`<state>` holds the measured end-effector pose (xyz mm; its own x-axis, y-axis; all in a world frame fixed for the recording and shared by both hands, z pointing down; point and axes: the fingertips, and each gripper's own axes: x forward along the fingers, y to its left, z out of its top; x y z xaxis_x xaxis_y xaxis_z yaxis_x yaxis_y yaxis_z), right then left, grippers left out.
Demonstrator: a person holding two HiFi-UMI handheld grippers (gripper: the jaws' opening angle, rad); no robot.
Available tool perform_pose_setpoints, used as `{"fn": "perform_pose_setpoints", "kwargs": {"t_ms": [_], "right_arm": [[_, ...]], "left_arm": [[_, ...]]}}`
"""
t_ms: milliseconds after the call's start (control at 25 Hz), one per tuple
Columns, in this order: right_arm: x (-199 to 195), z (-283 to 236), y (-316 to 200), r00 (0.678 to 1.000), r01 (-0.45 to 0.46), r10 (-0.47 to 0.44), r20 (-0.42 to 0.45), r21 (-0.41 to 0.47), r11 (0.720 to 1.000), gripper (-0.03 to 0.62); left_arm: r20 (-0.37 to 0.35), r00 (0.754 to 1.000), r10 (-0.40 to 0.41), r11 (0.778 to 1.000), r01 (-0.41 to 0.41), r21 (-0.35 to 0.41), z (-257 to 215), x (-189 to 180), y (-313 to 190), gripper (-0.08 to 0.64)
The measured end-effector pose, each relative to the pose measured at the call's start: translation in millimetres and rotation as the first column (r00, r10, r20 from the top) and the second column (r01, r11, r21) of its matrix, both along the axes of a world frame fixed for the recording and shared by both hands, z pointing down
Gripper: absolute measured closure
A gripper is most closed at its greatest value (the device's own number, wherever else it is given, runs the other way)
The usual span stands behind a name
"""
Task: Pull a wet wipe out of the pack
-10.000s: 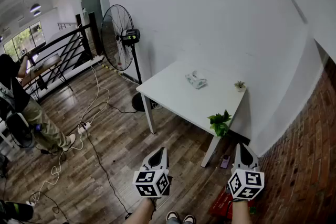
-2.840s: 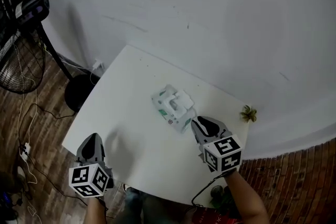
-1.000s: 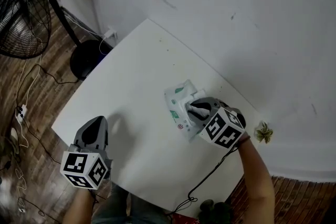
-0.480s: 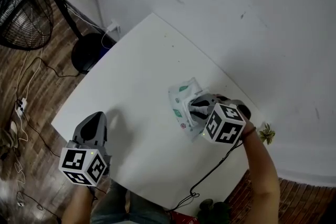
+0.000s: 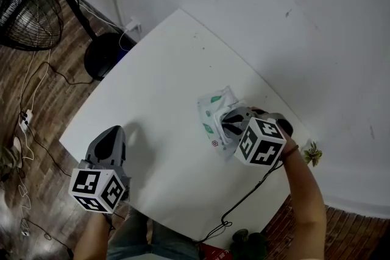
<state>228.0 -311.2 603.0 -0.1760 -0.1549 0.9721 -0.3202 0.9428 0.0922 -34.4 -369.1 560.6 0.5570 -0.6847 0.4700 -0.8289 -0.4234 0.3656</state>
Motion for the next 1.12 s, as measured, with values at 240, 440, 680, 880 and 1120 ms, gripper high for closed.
{"fn": "perform_pose_setpoints", "kwargs": {"t_ms": [240, 440, 680, 880, 1120], "right_arm": [[-1.1, 1.2, 1.8, 1.000, -0.007, 0.007, 0.007, 0.016, 1.000, 0.588], [-0.9, -2.9, 1.6, 0.999, -0.026, 0.025, 0.031, 0.034, 0.999, 0.589], [7.0, -15.0, 4.7, 0.993, -0.088, 0.082, 0.080, 0.071, 0.994, 0.591], [9.0, -26.6, 5.1, 0.989, -0.111, 0.101, 0.108, 0.091, 0.990, 0.591], [12.0, -35.5, 5.4, 0.990, -0.113, 0.103, 0.095, 0.116, 0.987, 0.591]], "left_arm": [[-0.005, 1.000, -0.001, 1.000, 0.001, -0.001, -1.5, 2.8, 2.2, 0.549], [-0.011, 1.000, -0.011, 1.000, 0.011, -0.002, -3.9, 3.4, 2.8, 0.549], [-0.014, 1.000, -0.018, 1.000, 0.018, 0.002, -8.4, 4.6, 5.9, 0.549], [-0.017, 1.000, -0.018, 1.000, 0.019, 0.007, -14.2, 7.3, 9.4, 0.549], [-0.020, 1.000, -0.021, 1.000, 0.021, 0.020, -21.7, 8.2, 8.9, 0.549]]}}
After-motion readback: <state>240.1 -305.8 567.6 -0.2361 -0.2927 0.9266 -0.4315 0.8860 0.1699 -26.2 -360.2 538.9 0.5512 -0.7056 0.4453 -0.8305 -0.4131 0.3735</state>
